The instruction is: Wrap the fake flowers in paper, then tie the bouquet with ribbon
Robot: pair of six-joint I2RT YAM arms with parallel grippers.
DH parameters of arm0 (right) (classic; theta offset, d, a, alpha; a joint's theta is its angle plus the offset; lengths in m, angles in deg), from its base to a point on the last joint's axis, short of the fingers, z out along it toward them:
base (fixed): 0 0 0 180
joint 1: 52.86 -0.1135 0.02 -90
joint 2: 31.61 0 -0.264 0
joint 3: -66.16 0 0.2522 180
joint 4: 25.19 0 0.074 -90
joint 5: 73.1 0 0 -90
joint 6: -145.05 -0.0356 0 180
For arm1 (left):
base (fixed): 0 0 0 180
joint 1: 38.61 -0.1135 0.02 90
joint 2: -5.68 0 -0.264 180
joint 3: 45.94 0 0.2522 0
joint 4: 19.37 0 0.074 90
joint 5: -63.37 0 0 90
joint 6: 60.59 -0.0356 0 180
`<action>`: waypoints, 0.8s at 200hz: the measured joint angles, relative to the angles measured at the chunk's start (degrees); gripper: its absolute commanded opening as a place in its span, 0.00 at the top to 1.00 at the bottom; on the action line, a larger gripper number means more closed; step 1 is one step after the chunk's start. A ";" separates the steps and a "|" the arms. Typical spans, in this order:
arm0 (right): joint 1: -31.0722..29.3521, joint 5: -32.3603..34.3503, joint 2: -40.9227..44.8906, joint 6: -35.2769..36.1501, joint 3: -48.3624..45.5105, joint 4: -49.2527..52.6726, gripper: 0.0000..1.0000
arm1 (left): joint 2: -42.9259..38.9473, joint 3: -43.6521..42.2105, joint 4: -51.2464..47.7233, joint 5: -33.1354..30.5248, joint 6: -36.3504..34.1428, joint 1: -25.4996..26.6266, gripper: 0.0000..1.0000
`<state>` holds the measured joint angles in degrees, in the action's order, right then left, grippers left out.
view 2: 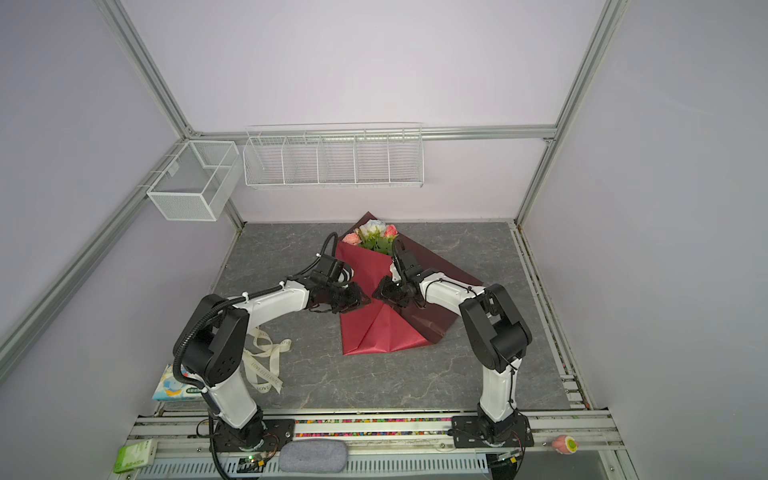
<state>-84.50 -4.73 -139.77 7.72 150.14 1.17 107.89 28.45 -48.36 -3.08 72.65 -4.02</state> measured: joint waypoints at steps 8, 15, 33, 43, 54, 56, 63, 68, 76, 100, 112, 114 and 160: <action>0.28 -0.42 -0.07 0.26 0.00 0.02 0.53 | 0.00 -1.60 0.81 -0.48 0.79 1.44 0.69; 0.39 -0.55 -0.07 0.48 0.00 0.02 0.53 | 0.00 -2.60 1.40 -1.03 1.22 2.67 0.69; 0.42 -0.28 0.20 1.25 0.00 0.50 0.52 | 0.00 -3.43 2.89 -1.44 1.86 5.03 0.69; 0.46 0.72 1.09 2.01 -0.11 1.75 0.51 | 0.00 -3.48 3.93 -1.49 2.14 5.77 0.69; 0.70 1.90 3.19 2.89 -0.76 3.26 0.51 | -0.04 -3.48 5.01 -1.49 2.14 6.27 0.69; 0.83 2.36 3.85 3.02 -0.96 3.74 0.51 | -0.07 -3.48 5.16 -1.49 2.14 6.36 0.69; 1.40 3.34 6.19 3.52 -2.05 4.59 0.51 | -0.15 -3.54 5.70 -1.51 2.12 6.64 0.69; 2.03 3.96 8.26 3.87 -3.26 4.85 0.50 | -0.22 -3.54 6.01 -1.53 2.05 6.84 0.69; 3.48 4.96 11.93 4.15 -5.38 5.73 0.50 | -0.28 -3.54 6.47 -1.49 1.70 7.21 0.69; 10.29 7.45 22.82 4.92 -13.40 6.54 0.47 | -0.07 -3.48 7.13 -0.11 -0.52 8.61 0.72; 14.62 8.74 27.32 5.18 -17.73 7.19 0.44 | 0.50 -3.28 7.21 1.03 -1.99 9.38 0.73; 15.10 8.90 27.89 5.27 -18.34 7.43 0.43 | 0.57 -3.23 7.19 1.20 -2.23 9.46 0.73; 30.36 8.87 39.15 6.95 -32.59 11.74 0.36 | 4.04 -0.61 5.38 5.53 -8.50 11.82 0.76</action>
<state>-54.14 4.15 -100.62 14.67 117.55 12.91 111.94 27.83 -42.98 2.45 64.15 7.80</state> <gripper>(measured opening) 0.634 0.255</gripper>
